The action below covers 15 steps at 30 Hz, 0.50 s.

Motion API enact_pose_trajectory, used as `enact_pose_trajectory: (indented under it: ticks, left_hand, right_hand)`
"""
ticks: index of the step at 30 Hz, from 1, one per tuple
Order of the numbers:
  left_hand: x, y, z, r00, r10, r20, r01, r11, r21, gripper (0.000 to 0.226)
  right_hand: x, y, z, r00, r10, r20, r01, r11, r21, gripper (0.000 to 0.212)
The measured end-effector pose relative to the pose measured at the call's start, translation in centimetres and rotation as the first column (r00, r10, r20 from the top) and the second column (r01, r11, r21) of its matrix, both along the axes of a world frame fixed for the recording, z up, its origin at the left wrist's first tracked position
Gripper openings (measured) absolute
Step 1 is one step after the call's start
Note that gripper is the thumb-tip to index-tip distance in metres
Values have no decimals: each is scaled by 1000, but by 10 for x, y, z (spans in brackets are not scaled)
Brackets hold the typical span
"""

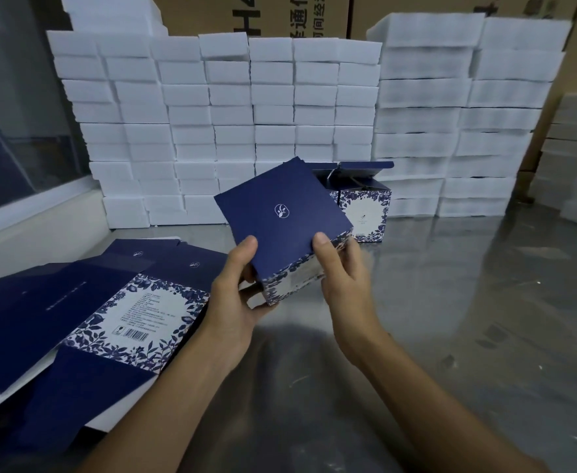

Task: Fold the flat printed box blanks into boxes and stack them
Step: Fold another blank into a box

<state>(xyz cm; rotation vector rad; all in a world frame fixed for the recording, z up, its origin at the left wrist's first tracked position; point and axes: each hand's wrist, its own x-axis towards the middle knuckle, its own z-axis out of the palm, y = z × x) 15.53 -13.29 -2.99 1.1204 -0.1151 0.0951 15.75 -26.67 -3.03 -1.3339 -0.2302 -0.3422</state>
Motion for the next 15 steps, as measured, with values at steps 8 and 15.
enact_pose_trajectory:
  ticks: [8, 15]
  left_hand:
    - [4, 1, -8, 915, 364, 173, -394, 897, 198, 62]
    - [9, -9, -14, 827, 483, 290, -558, 772, 304, 49]
  right_hand:
    - [-8, 7, 0, 973, 35, -227, -91, 966, -241, 50]
    - [-6, 14, -10, 998, -57, 17, 59, 944, -325, 47]
